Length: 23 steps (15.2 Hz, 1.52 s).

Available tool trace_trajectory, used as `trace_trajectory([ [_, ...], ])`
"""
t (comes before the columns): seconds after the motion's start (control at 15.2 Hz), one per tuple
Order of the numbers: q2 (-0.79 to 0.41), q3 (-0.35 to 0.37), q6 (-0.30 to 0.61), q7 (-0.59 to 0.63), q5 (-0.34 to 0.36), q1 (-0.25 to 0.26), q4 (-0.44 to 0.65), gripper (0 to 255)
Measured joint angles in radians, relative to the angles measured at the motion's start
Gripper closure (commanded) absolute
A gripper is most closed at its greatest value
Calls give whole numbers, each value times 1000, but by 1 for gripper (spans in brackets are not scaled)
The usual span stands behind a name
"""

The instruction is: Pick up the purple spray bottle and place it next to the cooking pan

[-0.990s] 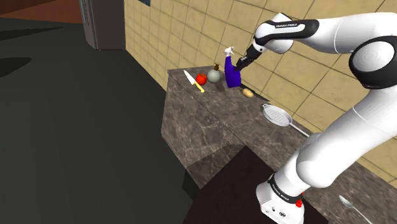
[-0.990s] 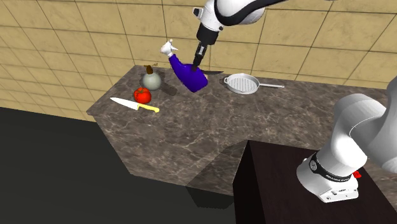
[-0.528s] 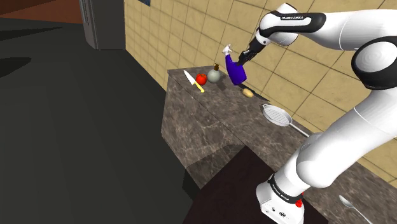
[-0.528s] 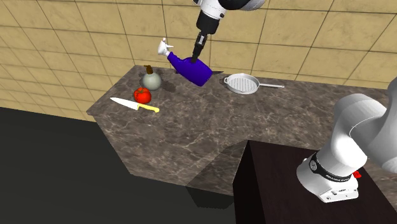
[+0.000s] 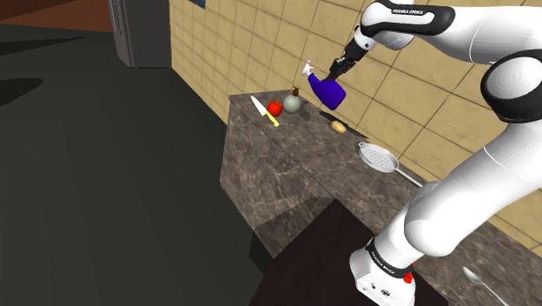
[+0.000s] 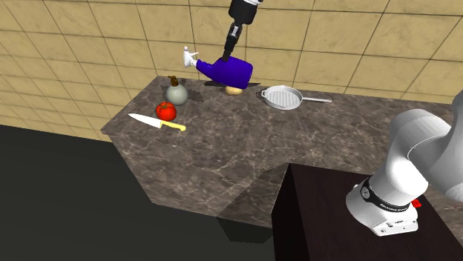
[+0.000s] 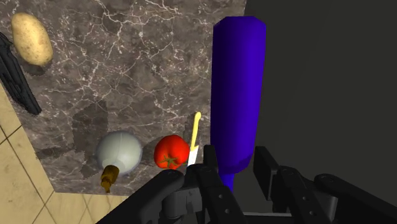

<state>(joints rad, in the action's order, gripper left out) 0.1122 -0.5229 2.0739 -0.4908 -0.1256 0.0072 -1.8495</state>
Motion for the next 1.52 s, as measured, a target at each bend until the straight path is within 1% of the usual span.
trace_trajectory([
  [0.26,-4,-7,-41,-8,-3,-5,42,255],
  [0.4,-14,-28,-28,-46,-19,-17,33,255],
  [0.79,-33,-101,49,-202,-74,-64,-53,255],
  [0.92,-53,-129,69,-264,-105,-82,-68,255],
  [1.25,-141,-188,109,-428,-211,-130,-78,255],
  [1.52,-223,-222,111,-567,-309,-190,-59,255],
])
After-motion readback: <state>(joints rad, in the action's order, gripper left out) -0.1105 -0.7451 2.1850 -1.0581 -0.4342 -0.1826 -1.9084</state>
